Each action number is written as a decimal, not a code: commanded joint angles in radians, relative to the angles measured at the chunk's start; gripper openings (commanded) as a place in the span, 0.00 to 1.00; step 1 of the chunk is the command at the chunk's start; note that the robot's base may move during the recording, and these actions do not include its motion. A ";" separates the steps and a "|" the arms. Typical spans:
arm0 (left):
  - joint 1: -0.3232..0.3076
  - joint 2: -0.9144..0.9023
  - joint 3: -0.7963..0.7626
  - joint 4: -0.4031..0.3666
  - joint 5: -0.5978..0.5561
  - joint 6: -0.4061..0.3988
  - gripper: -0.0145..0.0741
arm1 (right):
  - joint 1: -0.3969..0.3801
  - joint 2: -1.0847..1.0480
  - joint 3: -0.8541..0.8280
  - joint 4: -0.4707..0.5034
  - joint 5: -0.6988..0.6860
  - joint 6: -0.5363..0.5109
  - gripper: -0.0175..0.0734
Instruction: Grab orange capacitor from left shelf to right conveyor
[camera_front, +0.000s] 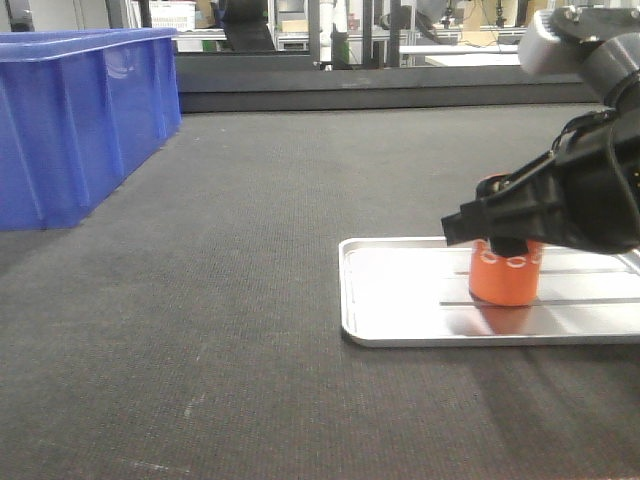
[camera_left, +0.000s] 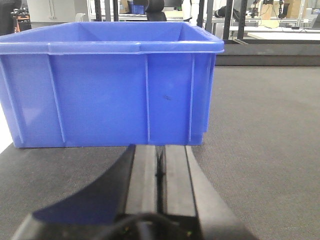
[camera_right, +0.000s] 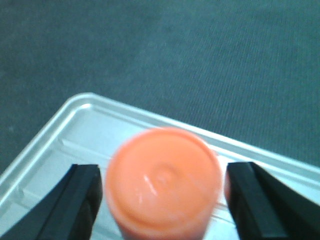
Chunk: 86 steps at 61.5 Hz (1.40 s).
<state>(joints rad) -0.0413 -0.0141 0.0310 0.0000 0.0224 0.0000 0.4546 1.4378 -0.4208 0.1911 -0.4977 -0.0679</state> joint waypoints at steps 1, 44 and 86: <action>-0.004 -0.012 -0.006 -0.006 -0.077 0.000 0.05 | -0.007 -0.025 -0.028 -0.003 -0.090 0.001 0.89; -0.004 -0.012 -0.006 -0.006 -0.077 0.000 0.05 | -0.007 -0.212 -0.032 -0.004 -0.087 0.001 0.89; -0.004 -0.012 -0.006 -0.006 -0.077 0.000 0.05 | -0.007 -0.624 -0.032 -0.004 0.288 0.001 0.27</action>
<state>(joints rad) -0.0413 -0.0141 0.0310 0.0000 0.0224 0.0000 0.4546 0.8263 -0.4208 0.1935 -0.1407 -0.0660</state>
